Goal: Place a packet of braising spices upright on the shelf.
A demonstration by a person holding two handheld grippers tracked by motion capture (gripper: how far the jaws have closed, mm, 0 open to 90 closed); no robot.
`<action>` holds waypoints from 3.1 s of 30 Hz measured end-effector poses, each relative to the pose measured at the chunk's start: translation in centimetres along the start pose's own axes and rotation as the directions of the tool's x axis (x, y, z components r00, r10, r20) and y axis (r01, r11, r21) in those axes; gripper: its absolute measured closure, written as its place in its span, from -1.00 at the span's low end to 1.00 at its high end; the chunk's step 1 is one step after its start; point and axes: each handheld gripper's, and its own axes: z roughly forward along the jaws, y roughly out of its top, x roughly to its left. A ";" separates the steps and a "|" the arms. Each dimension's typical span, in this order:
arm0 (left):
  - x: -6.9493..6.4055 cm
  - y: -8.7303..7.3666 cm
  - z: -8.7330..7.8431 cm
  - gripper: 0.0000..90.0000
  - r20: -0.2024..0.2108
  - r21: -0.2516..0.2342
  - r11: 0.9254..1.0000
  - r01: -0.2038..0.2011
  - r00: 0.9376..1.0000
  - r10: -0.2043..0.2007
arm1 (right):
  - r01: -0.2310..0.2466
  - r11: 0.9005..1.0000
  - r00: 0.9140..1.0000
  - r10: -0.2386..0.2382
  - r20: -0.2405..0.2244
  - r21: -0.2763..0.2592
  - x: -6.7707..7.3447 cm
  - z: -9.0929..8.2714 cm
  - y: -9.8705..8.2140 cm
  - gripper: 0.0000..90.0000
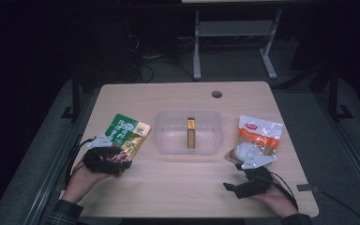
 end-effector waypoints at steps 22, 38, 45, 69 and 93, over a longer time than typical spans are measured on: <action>7.7 -0.4 1.5 -0.51 -0.235 0.004 0.996 0.093 0.968 -0.089 | 0.002 1.000 1.000 -0.002 -0.007 -0.004 0.1 0.0 -0.4 -0.71; 10.7 -2.4 2.7 -0.68 -0.226 0.026 0.985 0.172 0.961 -0.162 | 0.002 1.000 1.000 -0.002 -0.001 0.007 0.0 -0.1 -0.5 -0.71; 11.2 -2.7 2.9 -0.71 -0.202 0.001 0.981 0.192 0.961 -0.187 | 0.009 1.000 1.000 -0.009 -0.015 0.001 0.0 0.0 -0.5 -0.71; 9.7 -2.5 3.1 -0.21 -0.199 0.039 0.994 0.102 0.976 -0.093 | 0.005 1.000 1.000 -0.005 -0.019 0.004 0.0 0.0 -0.4 -0.71; 9.7 -2.2 2.6 0.99 -0.226 0.003 0.989 0.145 0.964 -0.140 | 0.013 0.996 1.000 -0.013 -0.001 0.085 0.7 0.6 0.4 -0.72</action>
